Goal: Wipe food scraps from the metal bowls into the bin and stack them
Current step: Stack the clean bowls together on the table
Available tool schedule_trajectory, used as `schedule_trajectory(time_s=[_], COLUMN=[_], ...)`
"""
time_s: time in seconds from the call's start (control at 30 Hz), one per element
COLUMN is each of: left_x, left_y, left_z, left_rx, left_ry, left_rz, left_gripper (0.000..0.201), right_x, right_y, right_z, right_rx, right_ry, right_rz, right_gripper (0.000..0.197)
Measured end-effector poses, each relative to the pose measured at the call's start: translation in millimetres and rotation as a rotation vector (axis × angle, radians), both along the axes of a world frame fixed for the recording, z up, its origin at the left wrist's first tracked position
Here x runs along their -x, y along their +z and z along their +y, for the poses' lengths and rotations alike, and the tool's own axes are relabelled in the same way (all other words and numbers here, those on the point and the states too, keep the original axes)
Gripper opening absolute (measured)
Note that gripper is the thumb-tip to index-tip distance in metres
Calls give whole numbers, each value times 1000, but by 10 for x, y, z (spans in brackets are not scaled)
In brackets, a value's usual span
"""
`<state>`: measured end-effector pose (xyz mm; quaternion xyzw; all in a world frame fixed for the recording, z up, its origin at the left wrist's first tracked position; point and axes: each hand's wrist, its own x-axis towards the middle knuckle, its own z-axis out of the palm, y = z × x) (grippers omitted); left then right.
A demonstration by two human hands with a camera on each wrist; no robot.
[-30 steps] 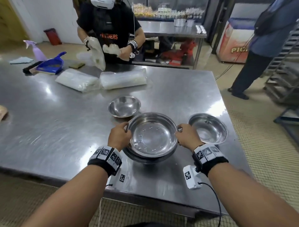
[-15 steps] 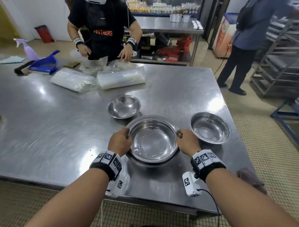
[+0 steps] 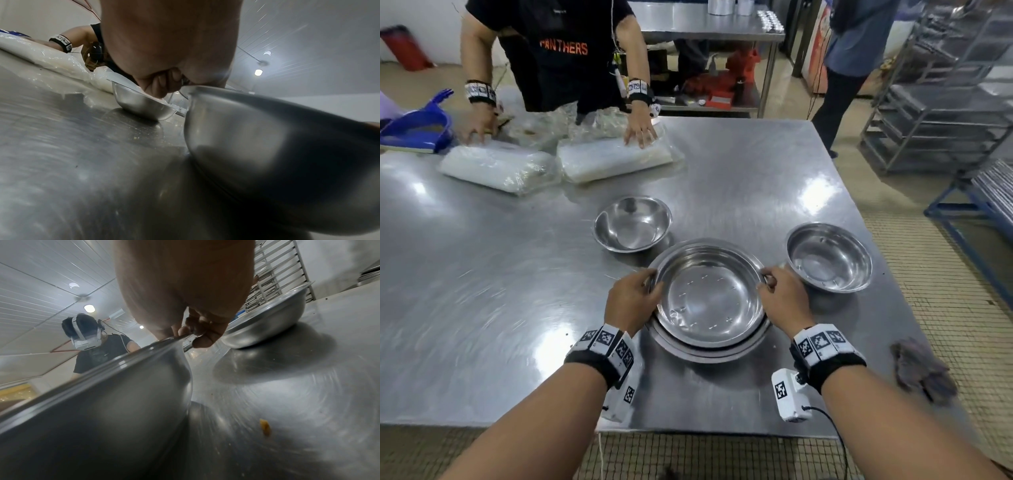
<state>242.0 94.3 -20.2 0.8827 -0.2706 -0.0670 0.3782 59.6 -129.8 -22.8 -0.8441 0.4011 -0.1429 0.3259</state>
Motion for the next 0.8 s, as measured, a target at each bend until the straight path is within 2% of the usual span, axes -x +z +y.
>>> schedule_trajectory(time_s=[0.3, 0.5, 0.67, 0.8], left_x=[-202, -265, -350, -151], left_y=[-103, -75, 182, 486], left_z=[-26, -128, -392, -901], left_rx=[59, -22, -62, -26], left_ry=[-30, -127, -115, -184], left_rz=[81, 87, 4, -9], left_gripper=[24, 22, 26, 30], right_x=[2, 53, 151, 298], right_y=[-9, 38, 202, 324], right_z=[59, -92, -414, -831], right_rx=[-48, -92, -112, -118], right_ry=[-96, -99, -80, -125], right_rz=[-75, -59, -66, -80], right_gripper=[18, 15, 13, 16])
